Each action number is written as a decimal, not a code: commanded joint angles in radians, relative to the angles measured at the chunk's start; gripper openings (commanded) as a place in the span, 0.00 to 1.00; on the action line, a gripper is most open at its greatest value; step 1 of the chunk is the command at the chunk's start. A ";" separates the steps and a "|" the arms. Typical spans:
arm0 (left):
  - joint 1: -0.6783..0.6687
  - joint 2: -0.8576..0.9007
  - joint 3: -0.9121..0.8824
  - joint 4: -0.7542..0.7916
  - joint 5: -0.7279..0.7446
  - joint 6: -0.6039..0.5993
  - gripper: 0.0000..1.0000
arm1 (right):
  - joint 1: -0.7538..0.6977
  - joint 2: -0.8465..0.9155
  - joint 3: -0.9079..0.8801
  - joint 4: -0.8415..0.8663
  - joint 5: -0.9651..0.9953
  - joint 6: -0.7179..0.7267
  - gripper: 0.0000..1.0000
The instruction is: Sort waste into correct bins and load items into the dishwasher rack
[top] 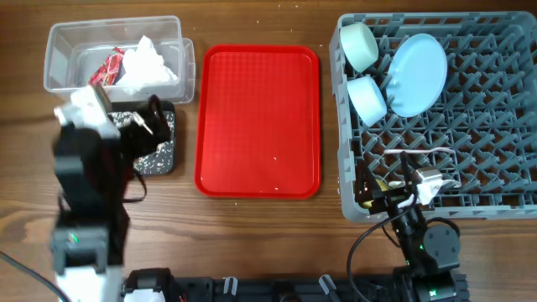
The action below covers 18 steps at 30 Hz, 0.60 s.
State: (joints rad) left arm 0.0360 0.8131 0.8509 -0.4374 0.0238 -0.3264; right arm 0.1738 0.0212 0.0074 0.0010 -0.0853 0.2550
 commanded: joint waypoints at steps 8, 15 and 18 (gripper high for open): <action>0.011 -0.694 -0.813 0.487 0.099 0.081 1.00 | -0.005 -0.003 -0.002 0.002 0.009 -0.017 1.00; 0.009 -0.810 -0.845 0.369 0.091 0.140 1.00 | -0.005 -0.003 -0.002 0.002 0.009 -0.017 1.00; 0.005 -0.811 -0.845 0.370 0.091 0.140 1.00 | -0.005 -0.003 -0.002 0.002 0.009 -0.017 1.00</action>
State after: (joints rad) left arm 0.0406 0.0147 0.0113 -0.0631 0.1101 -0.2180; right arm 0.1730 0.0231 0.0067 -0.0002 -0.0853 0.2550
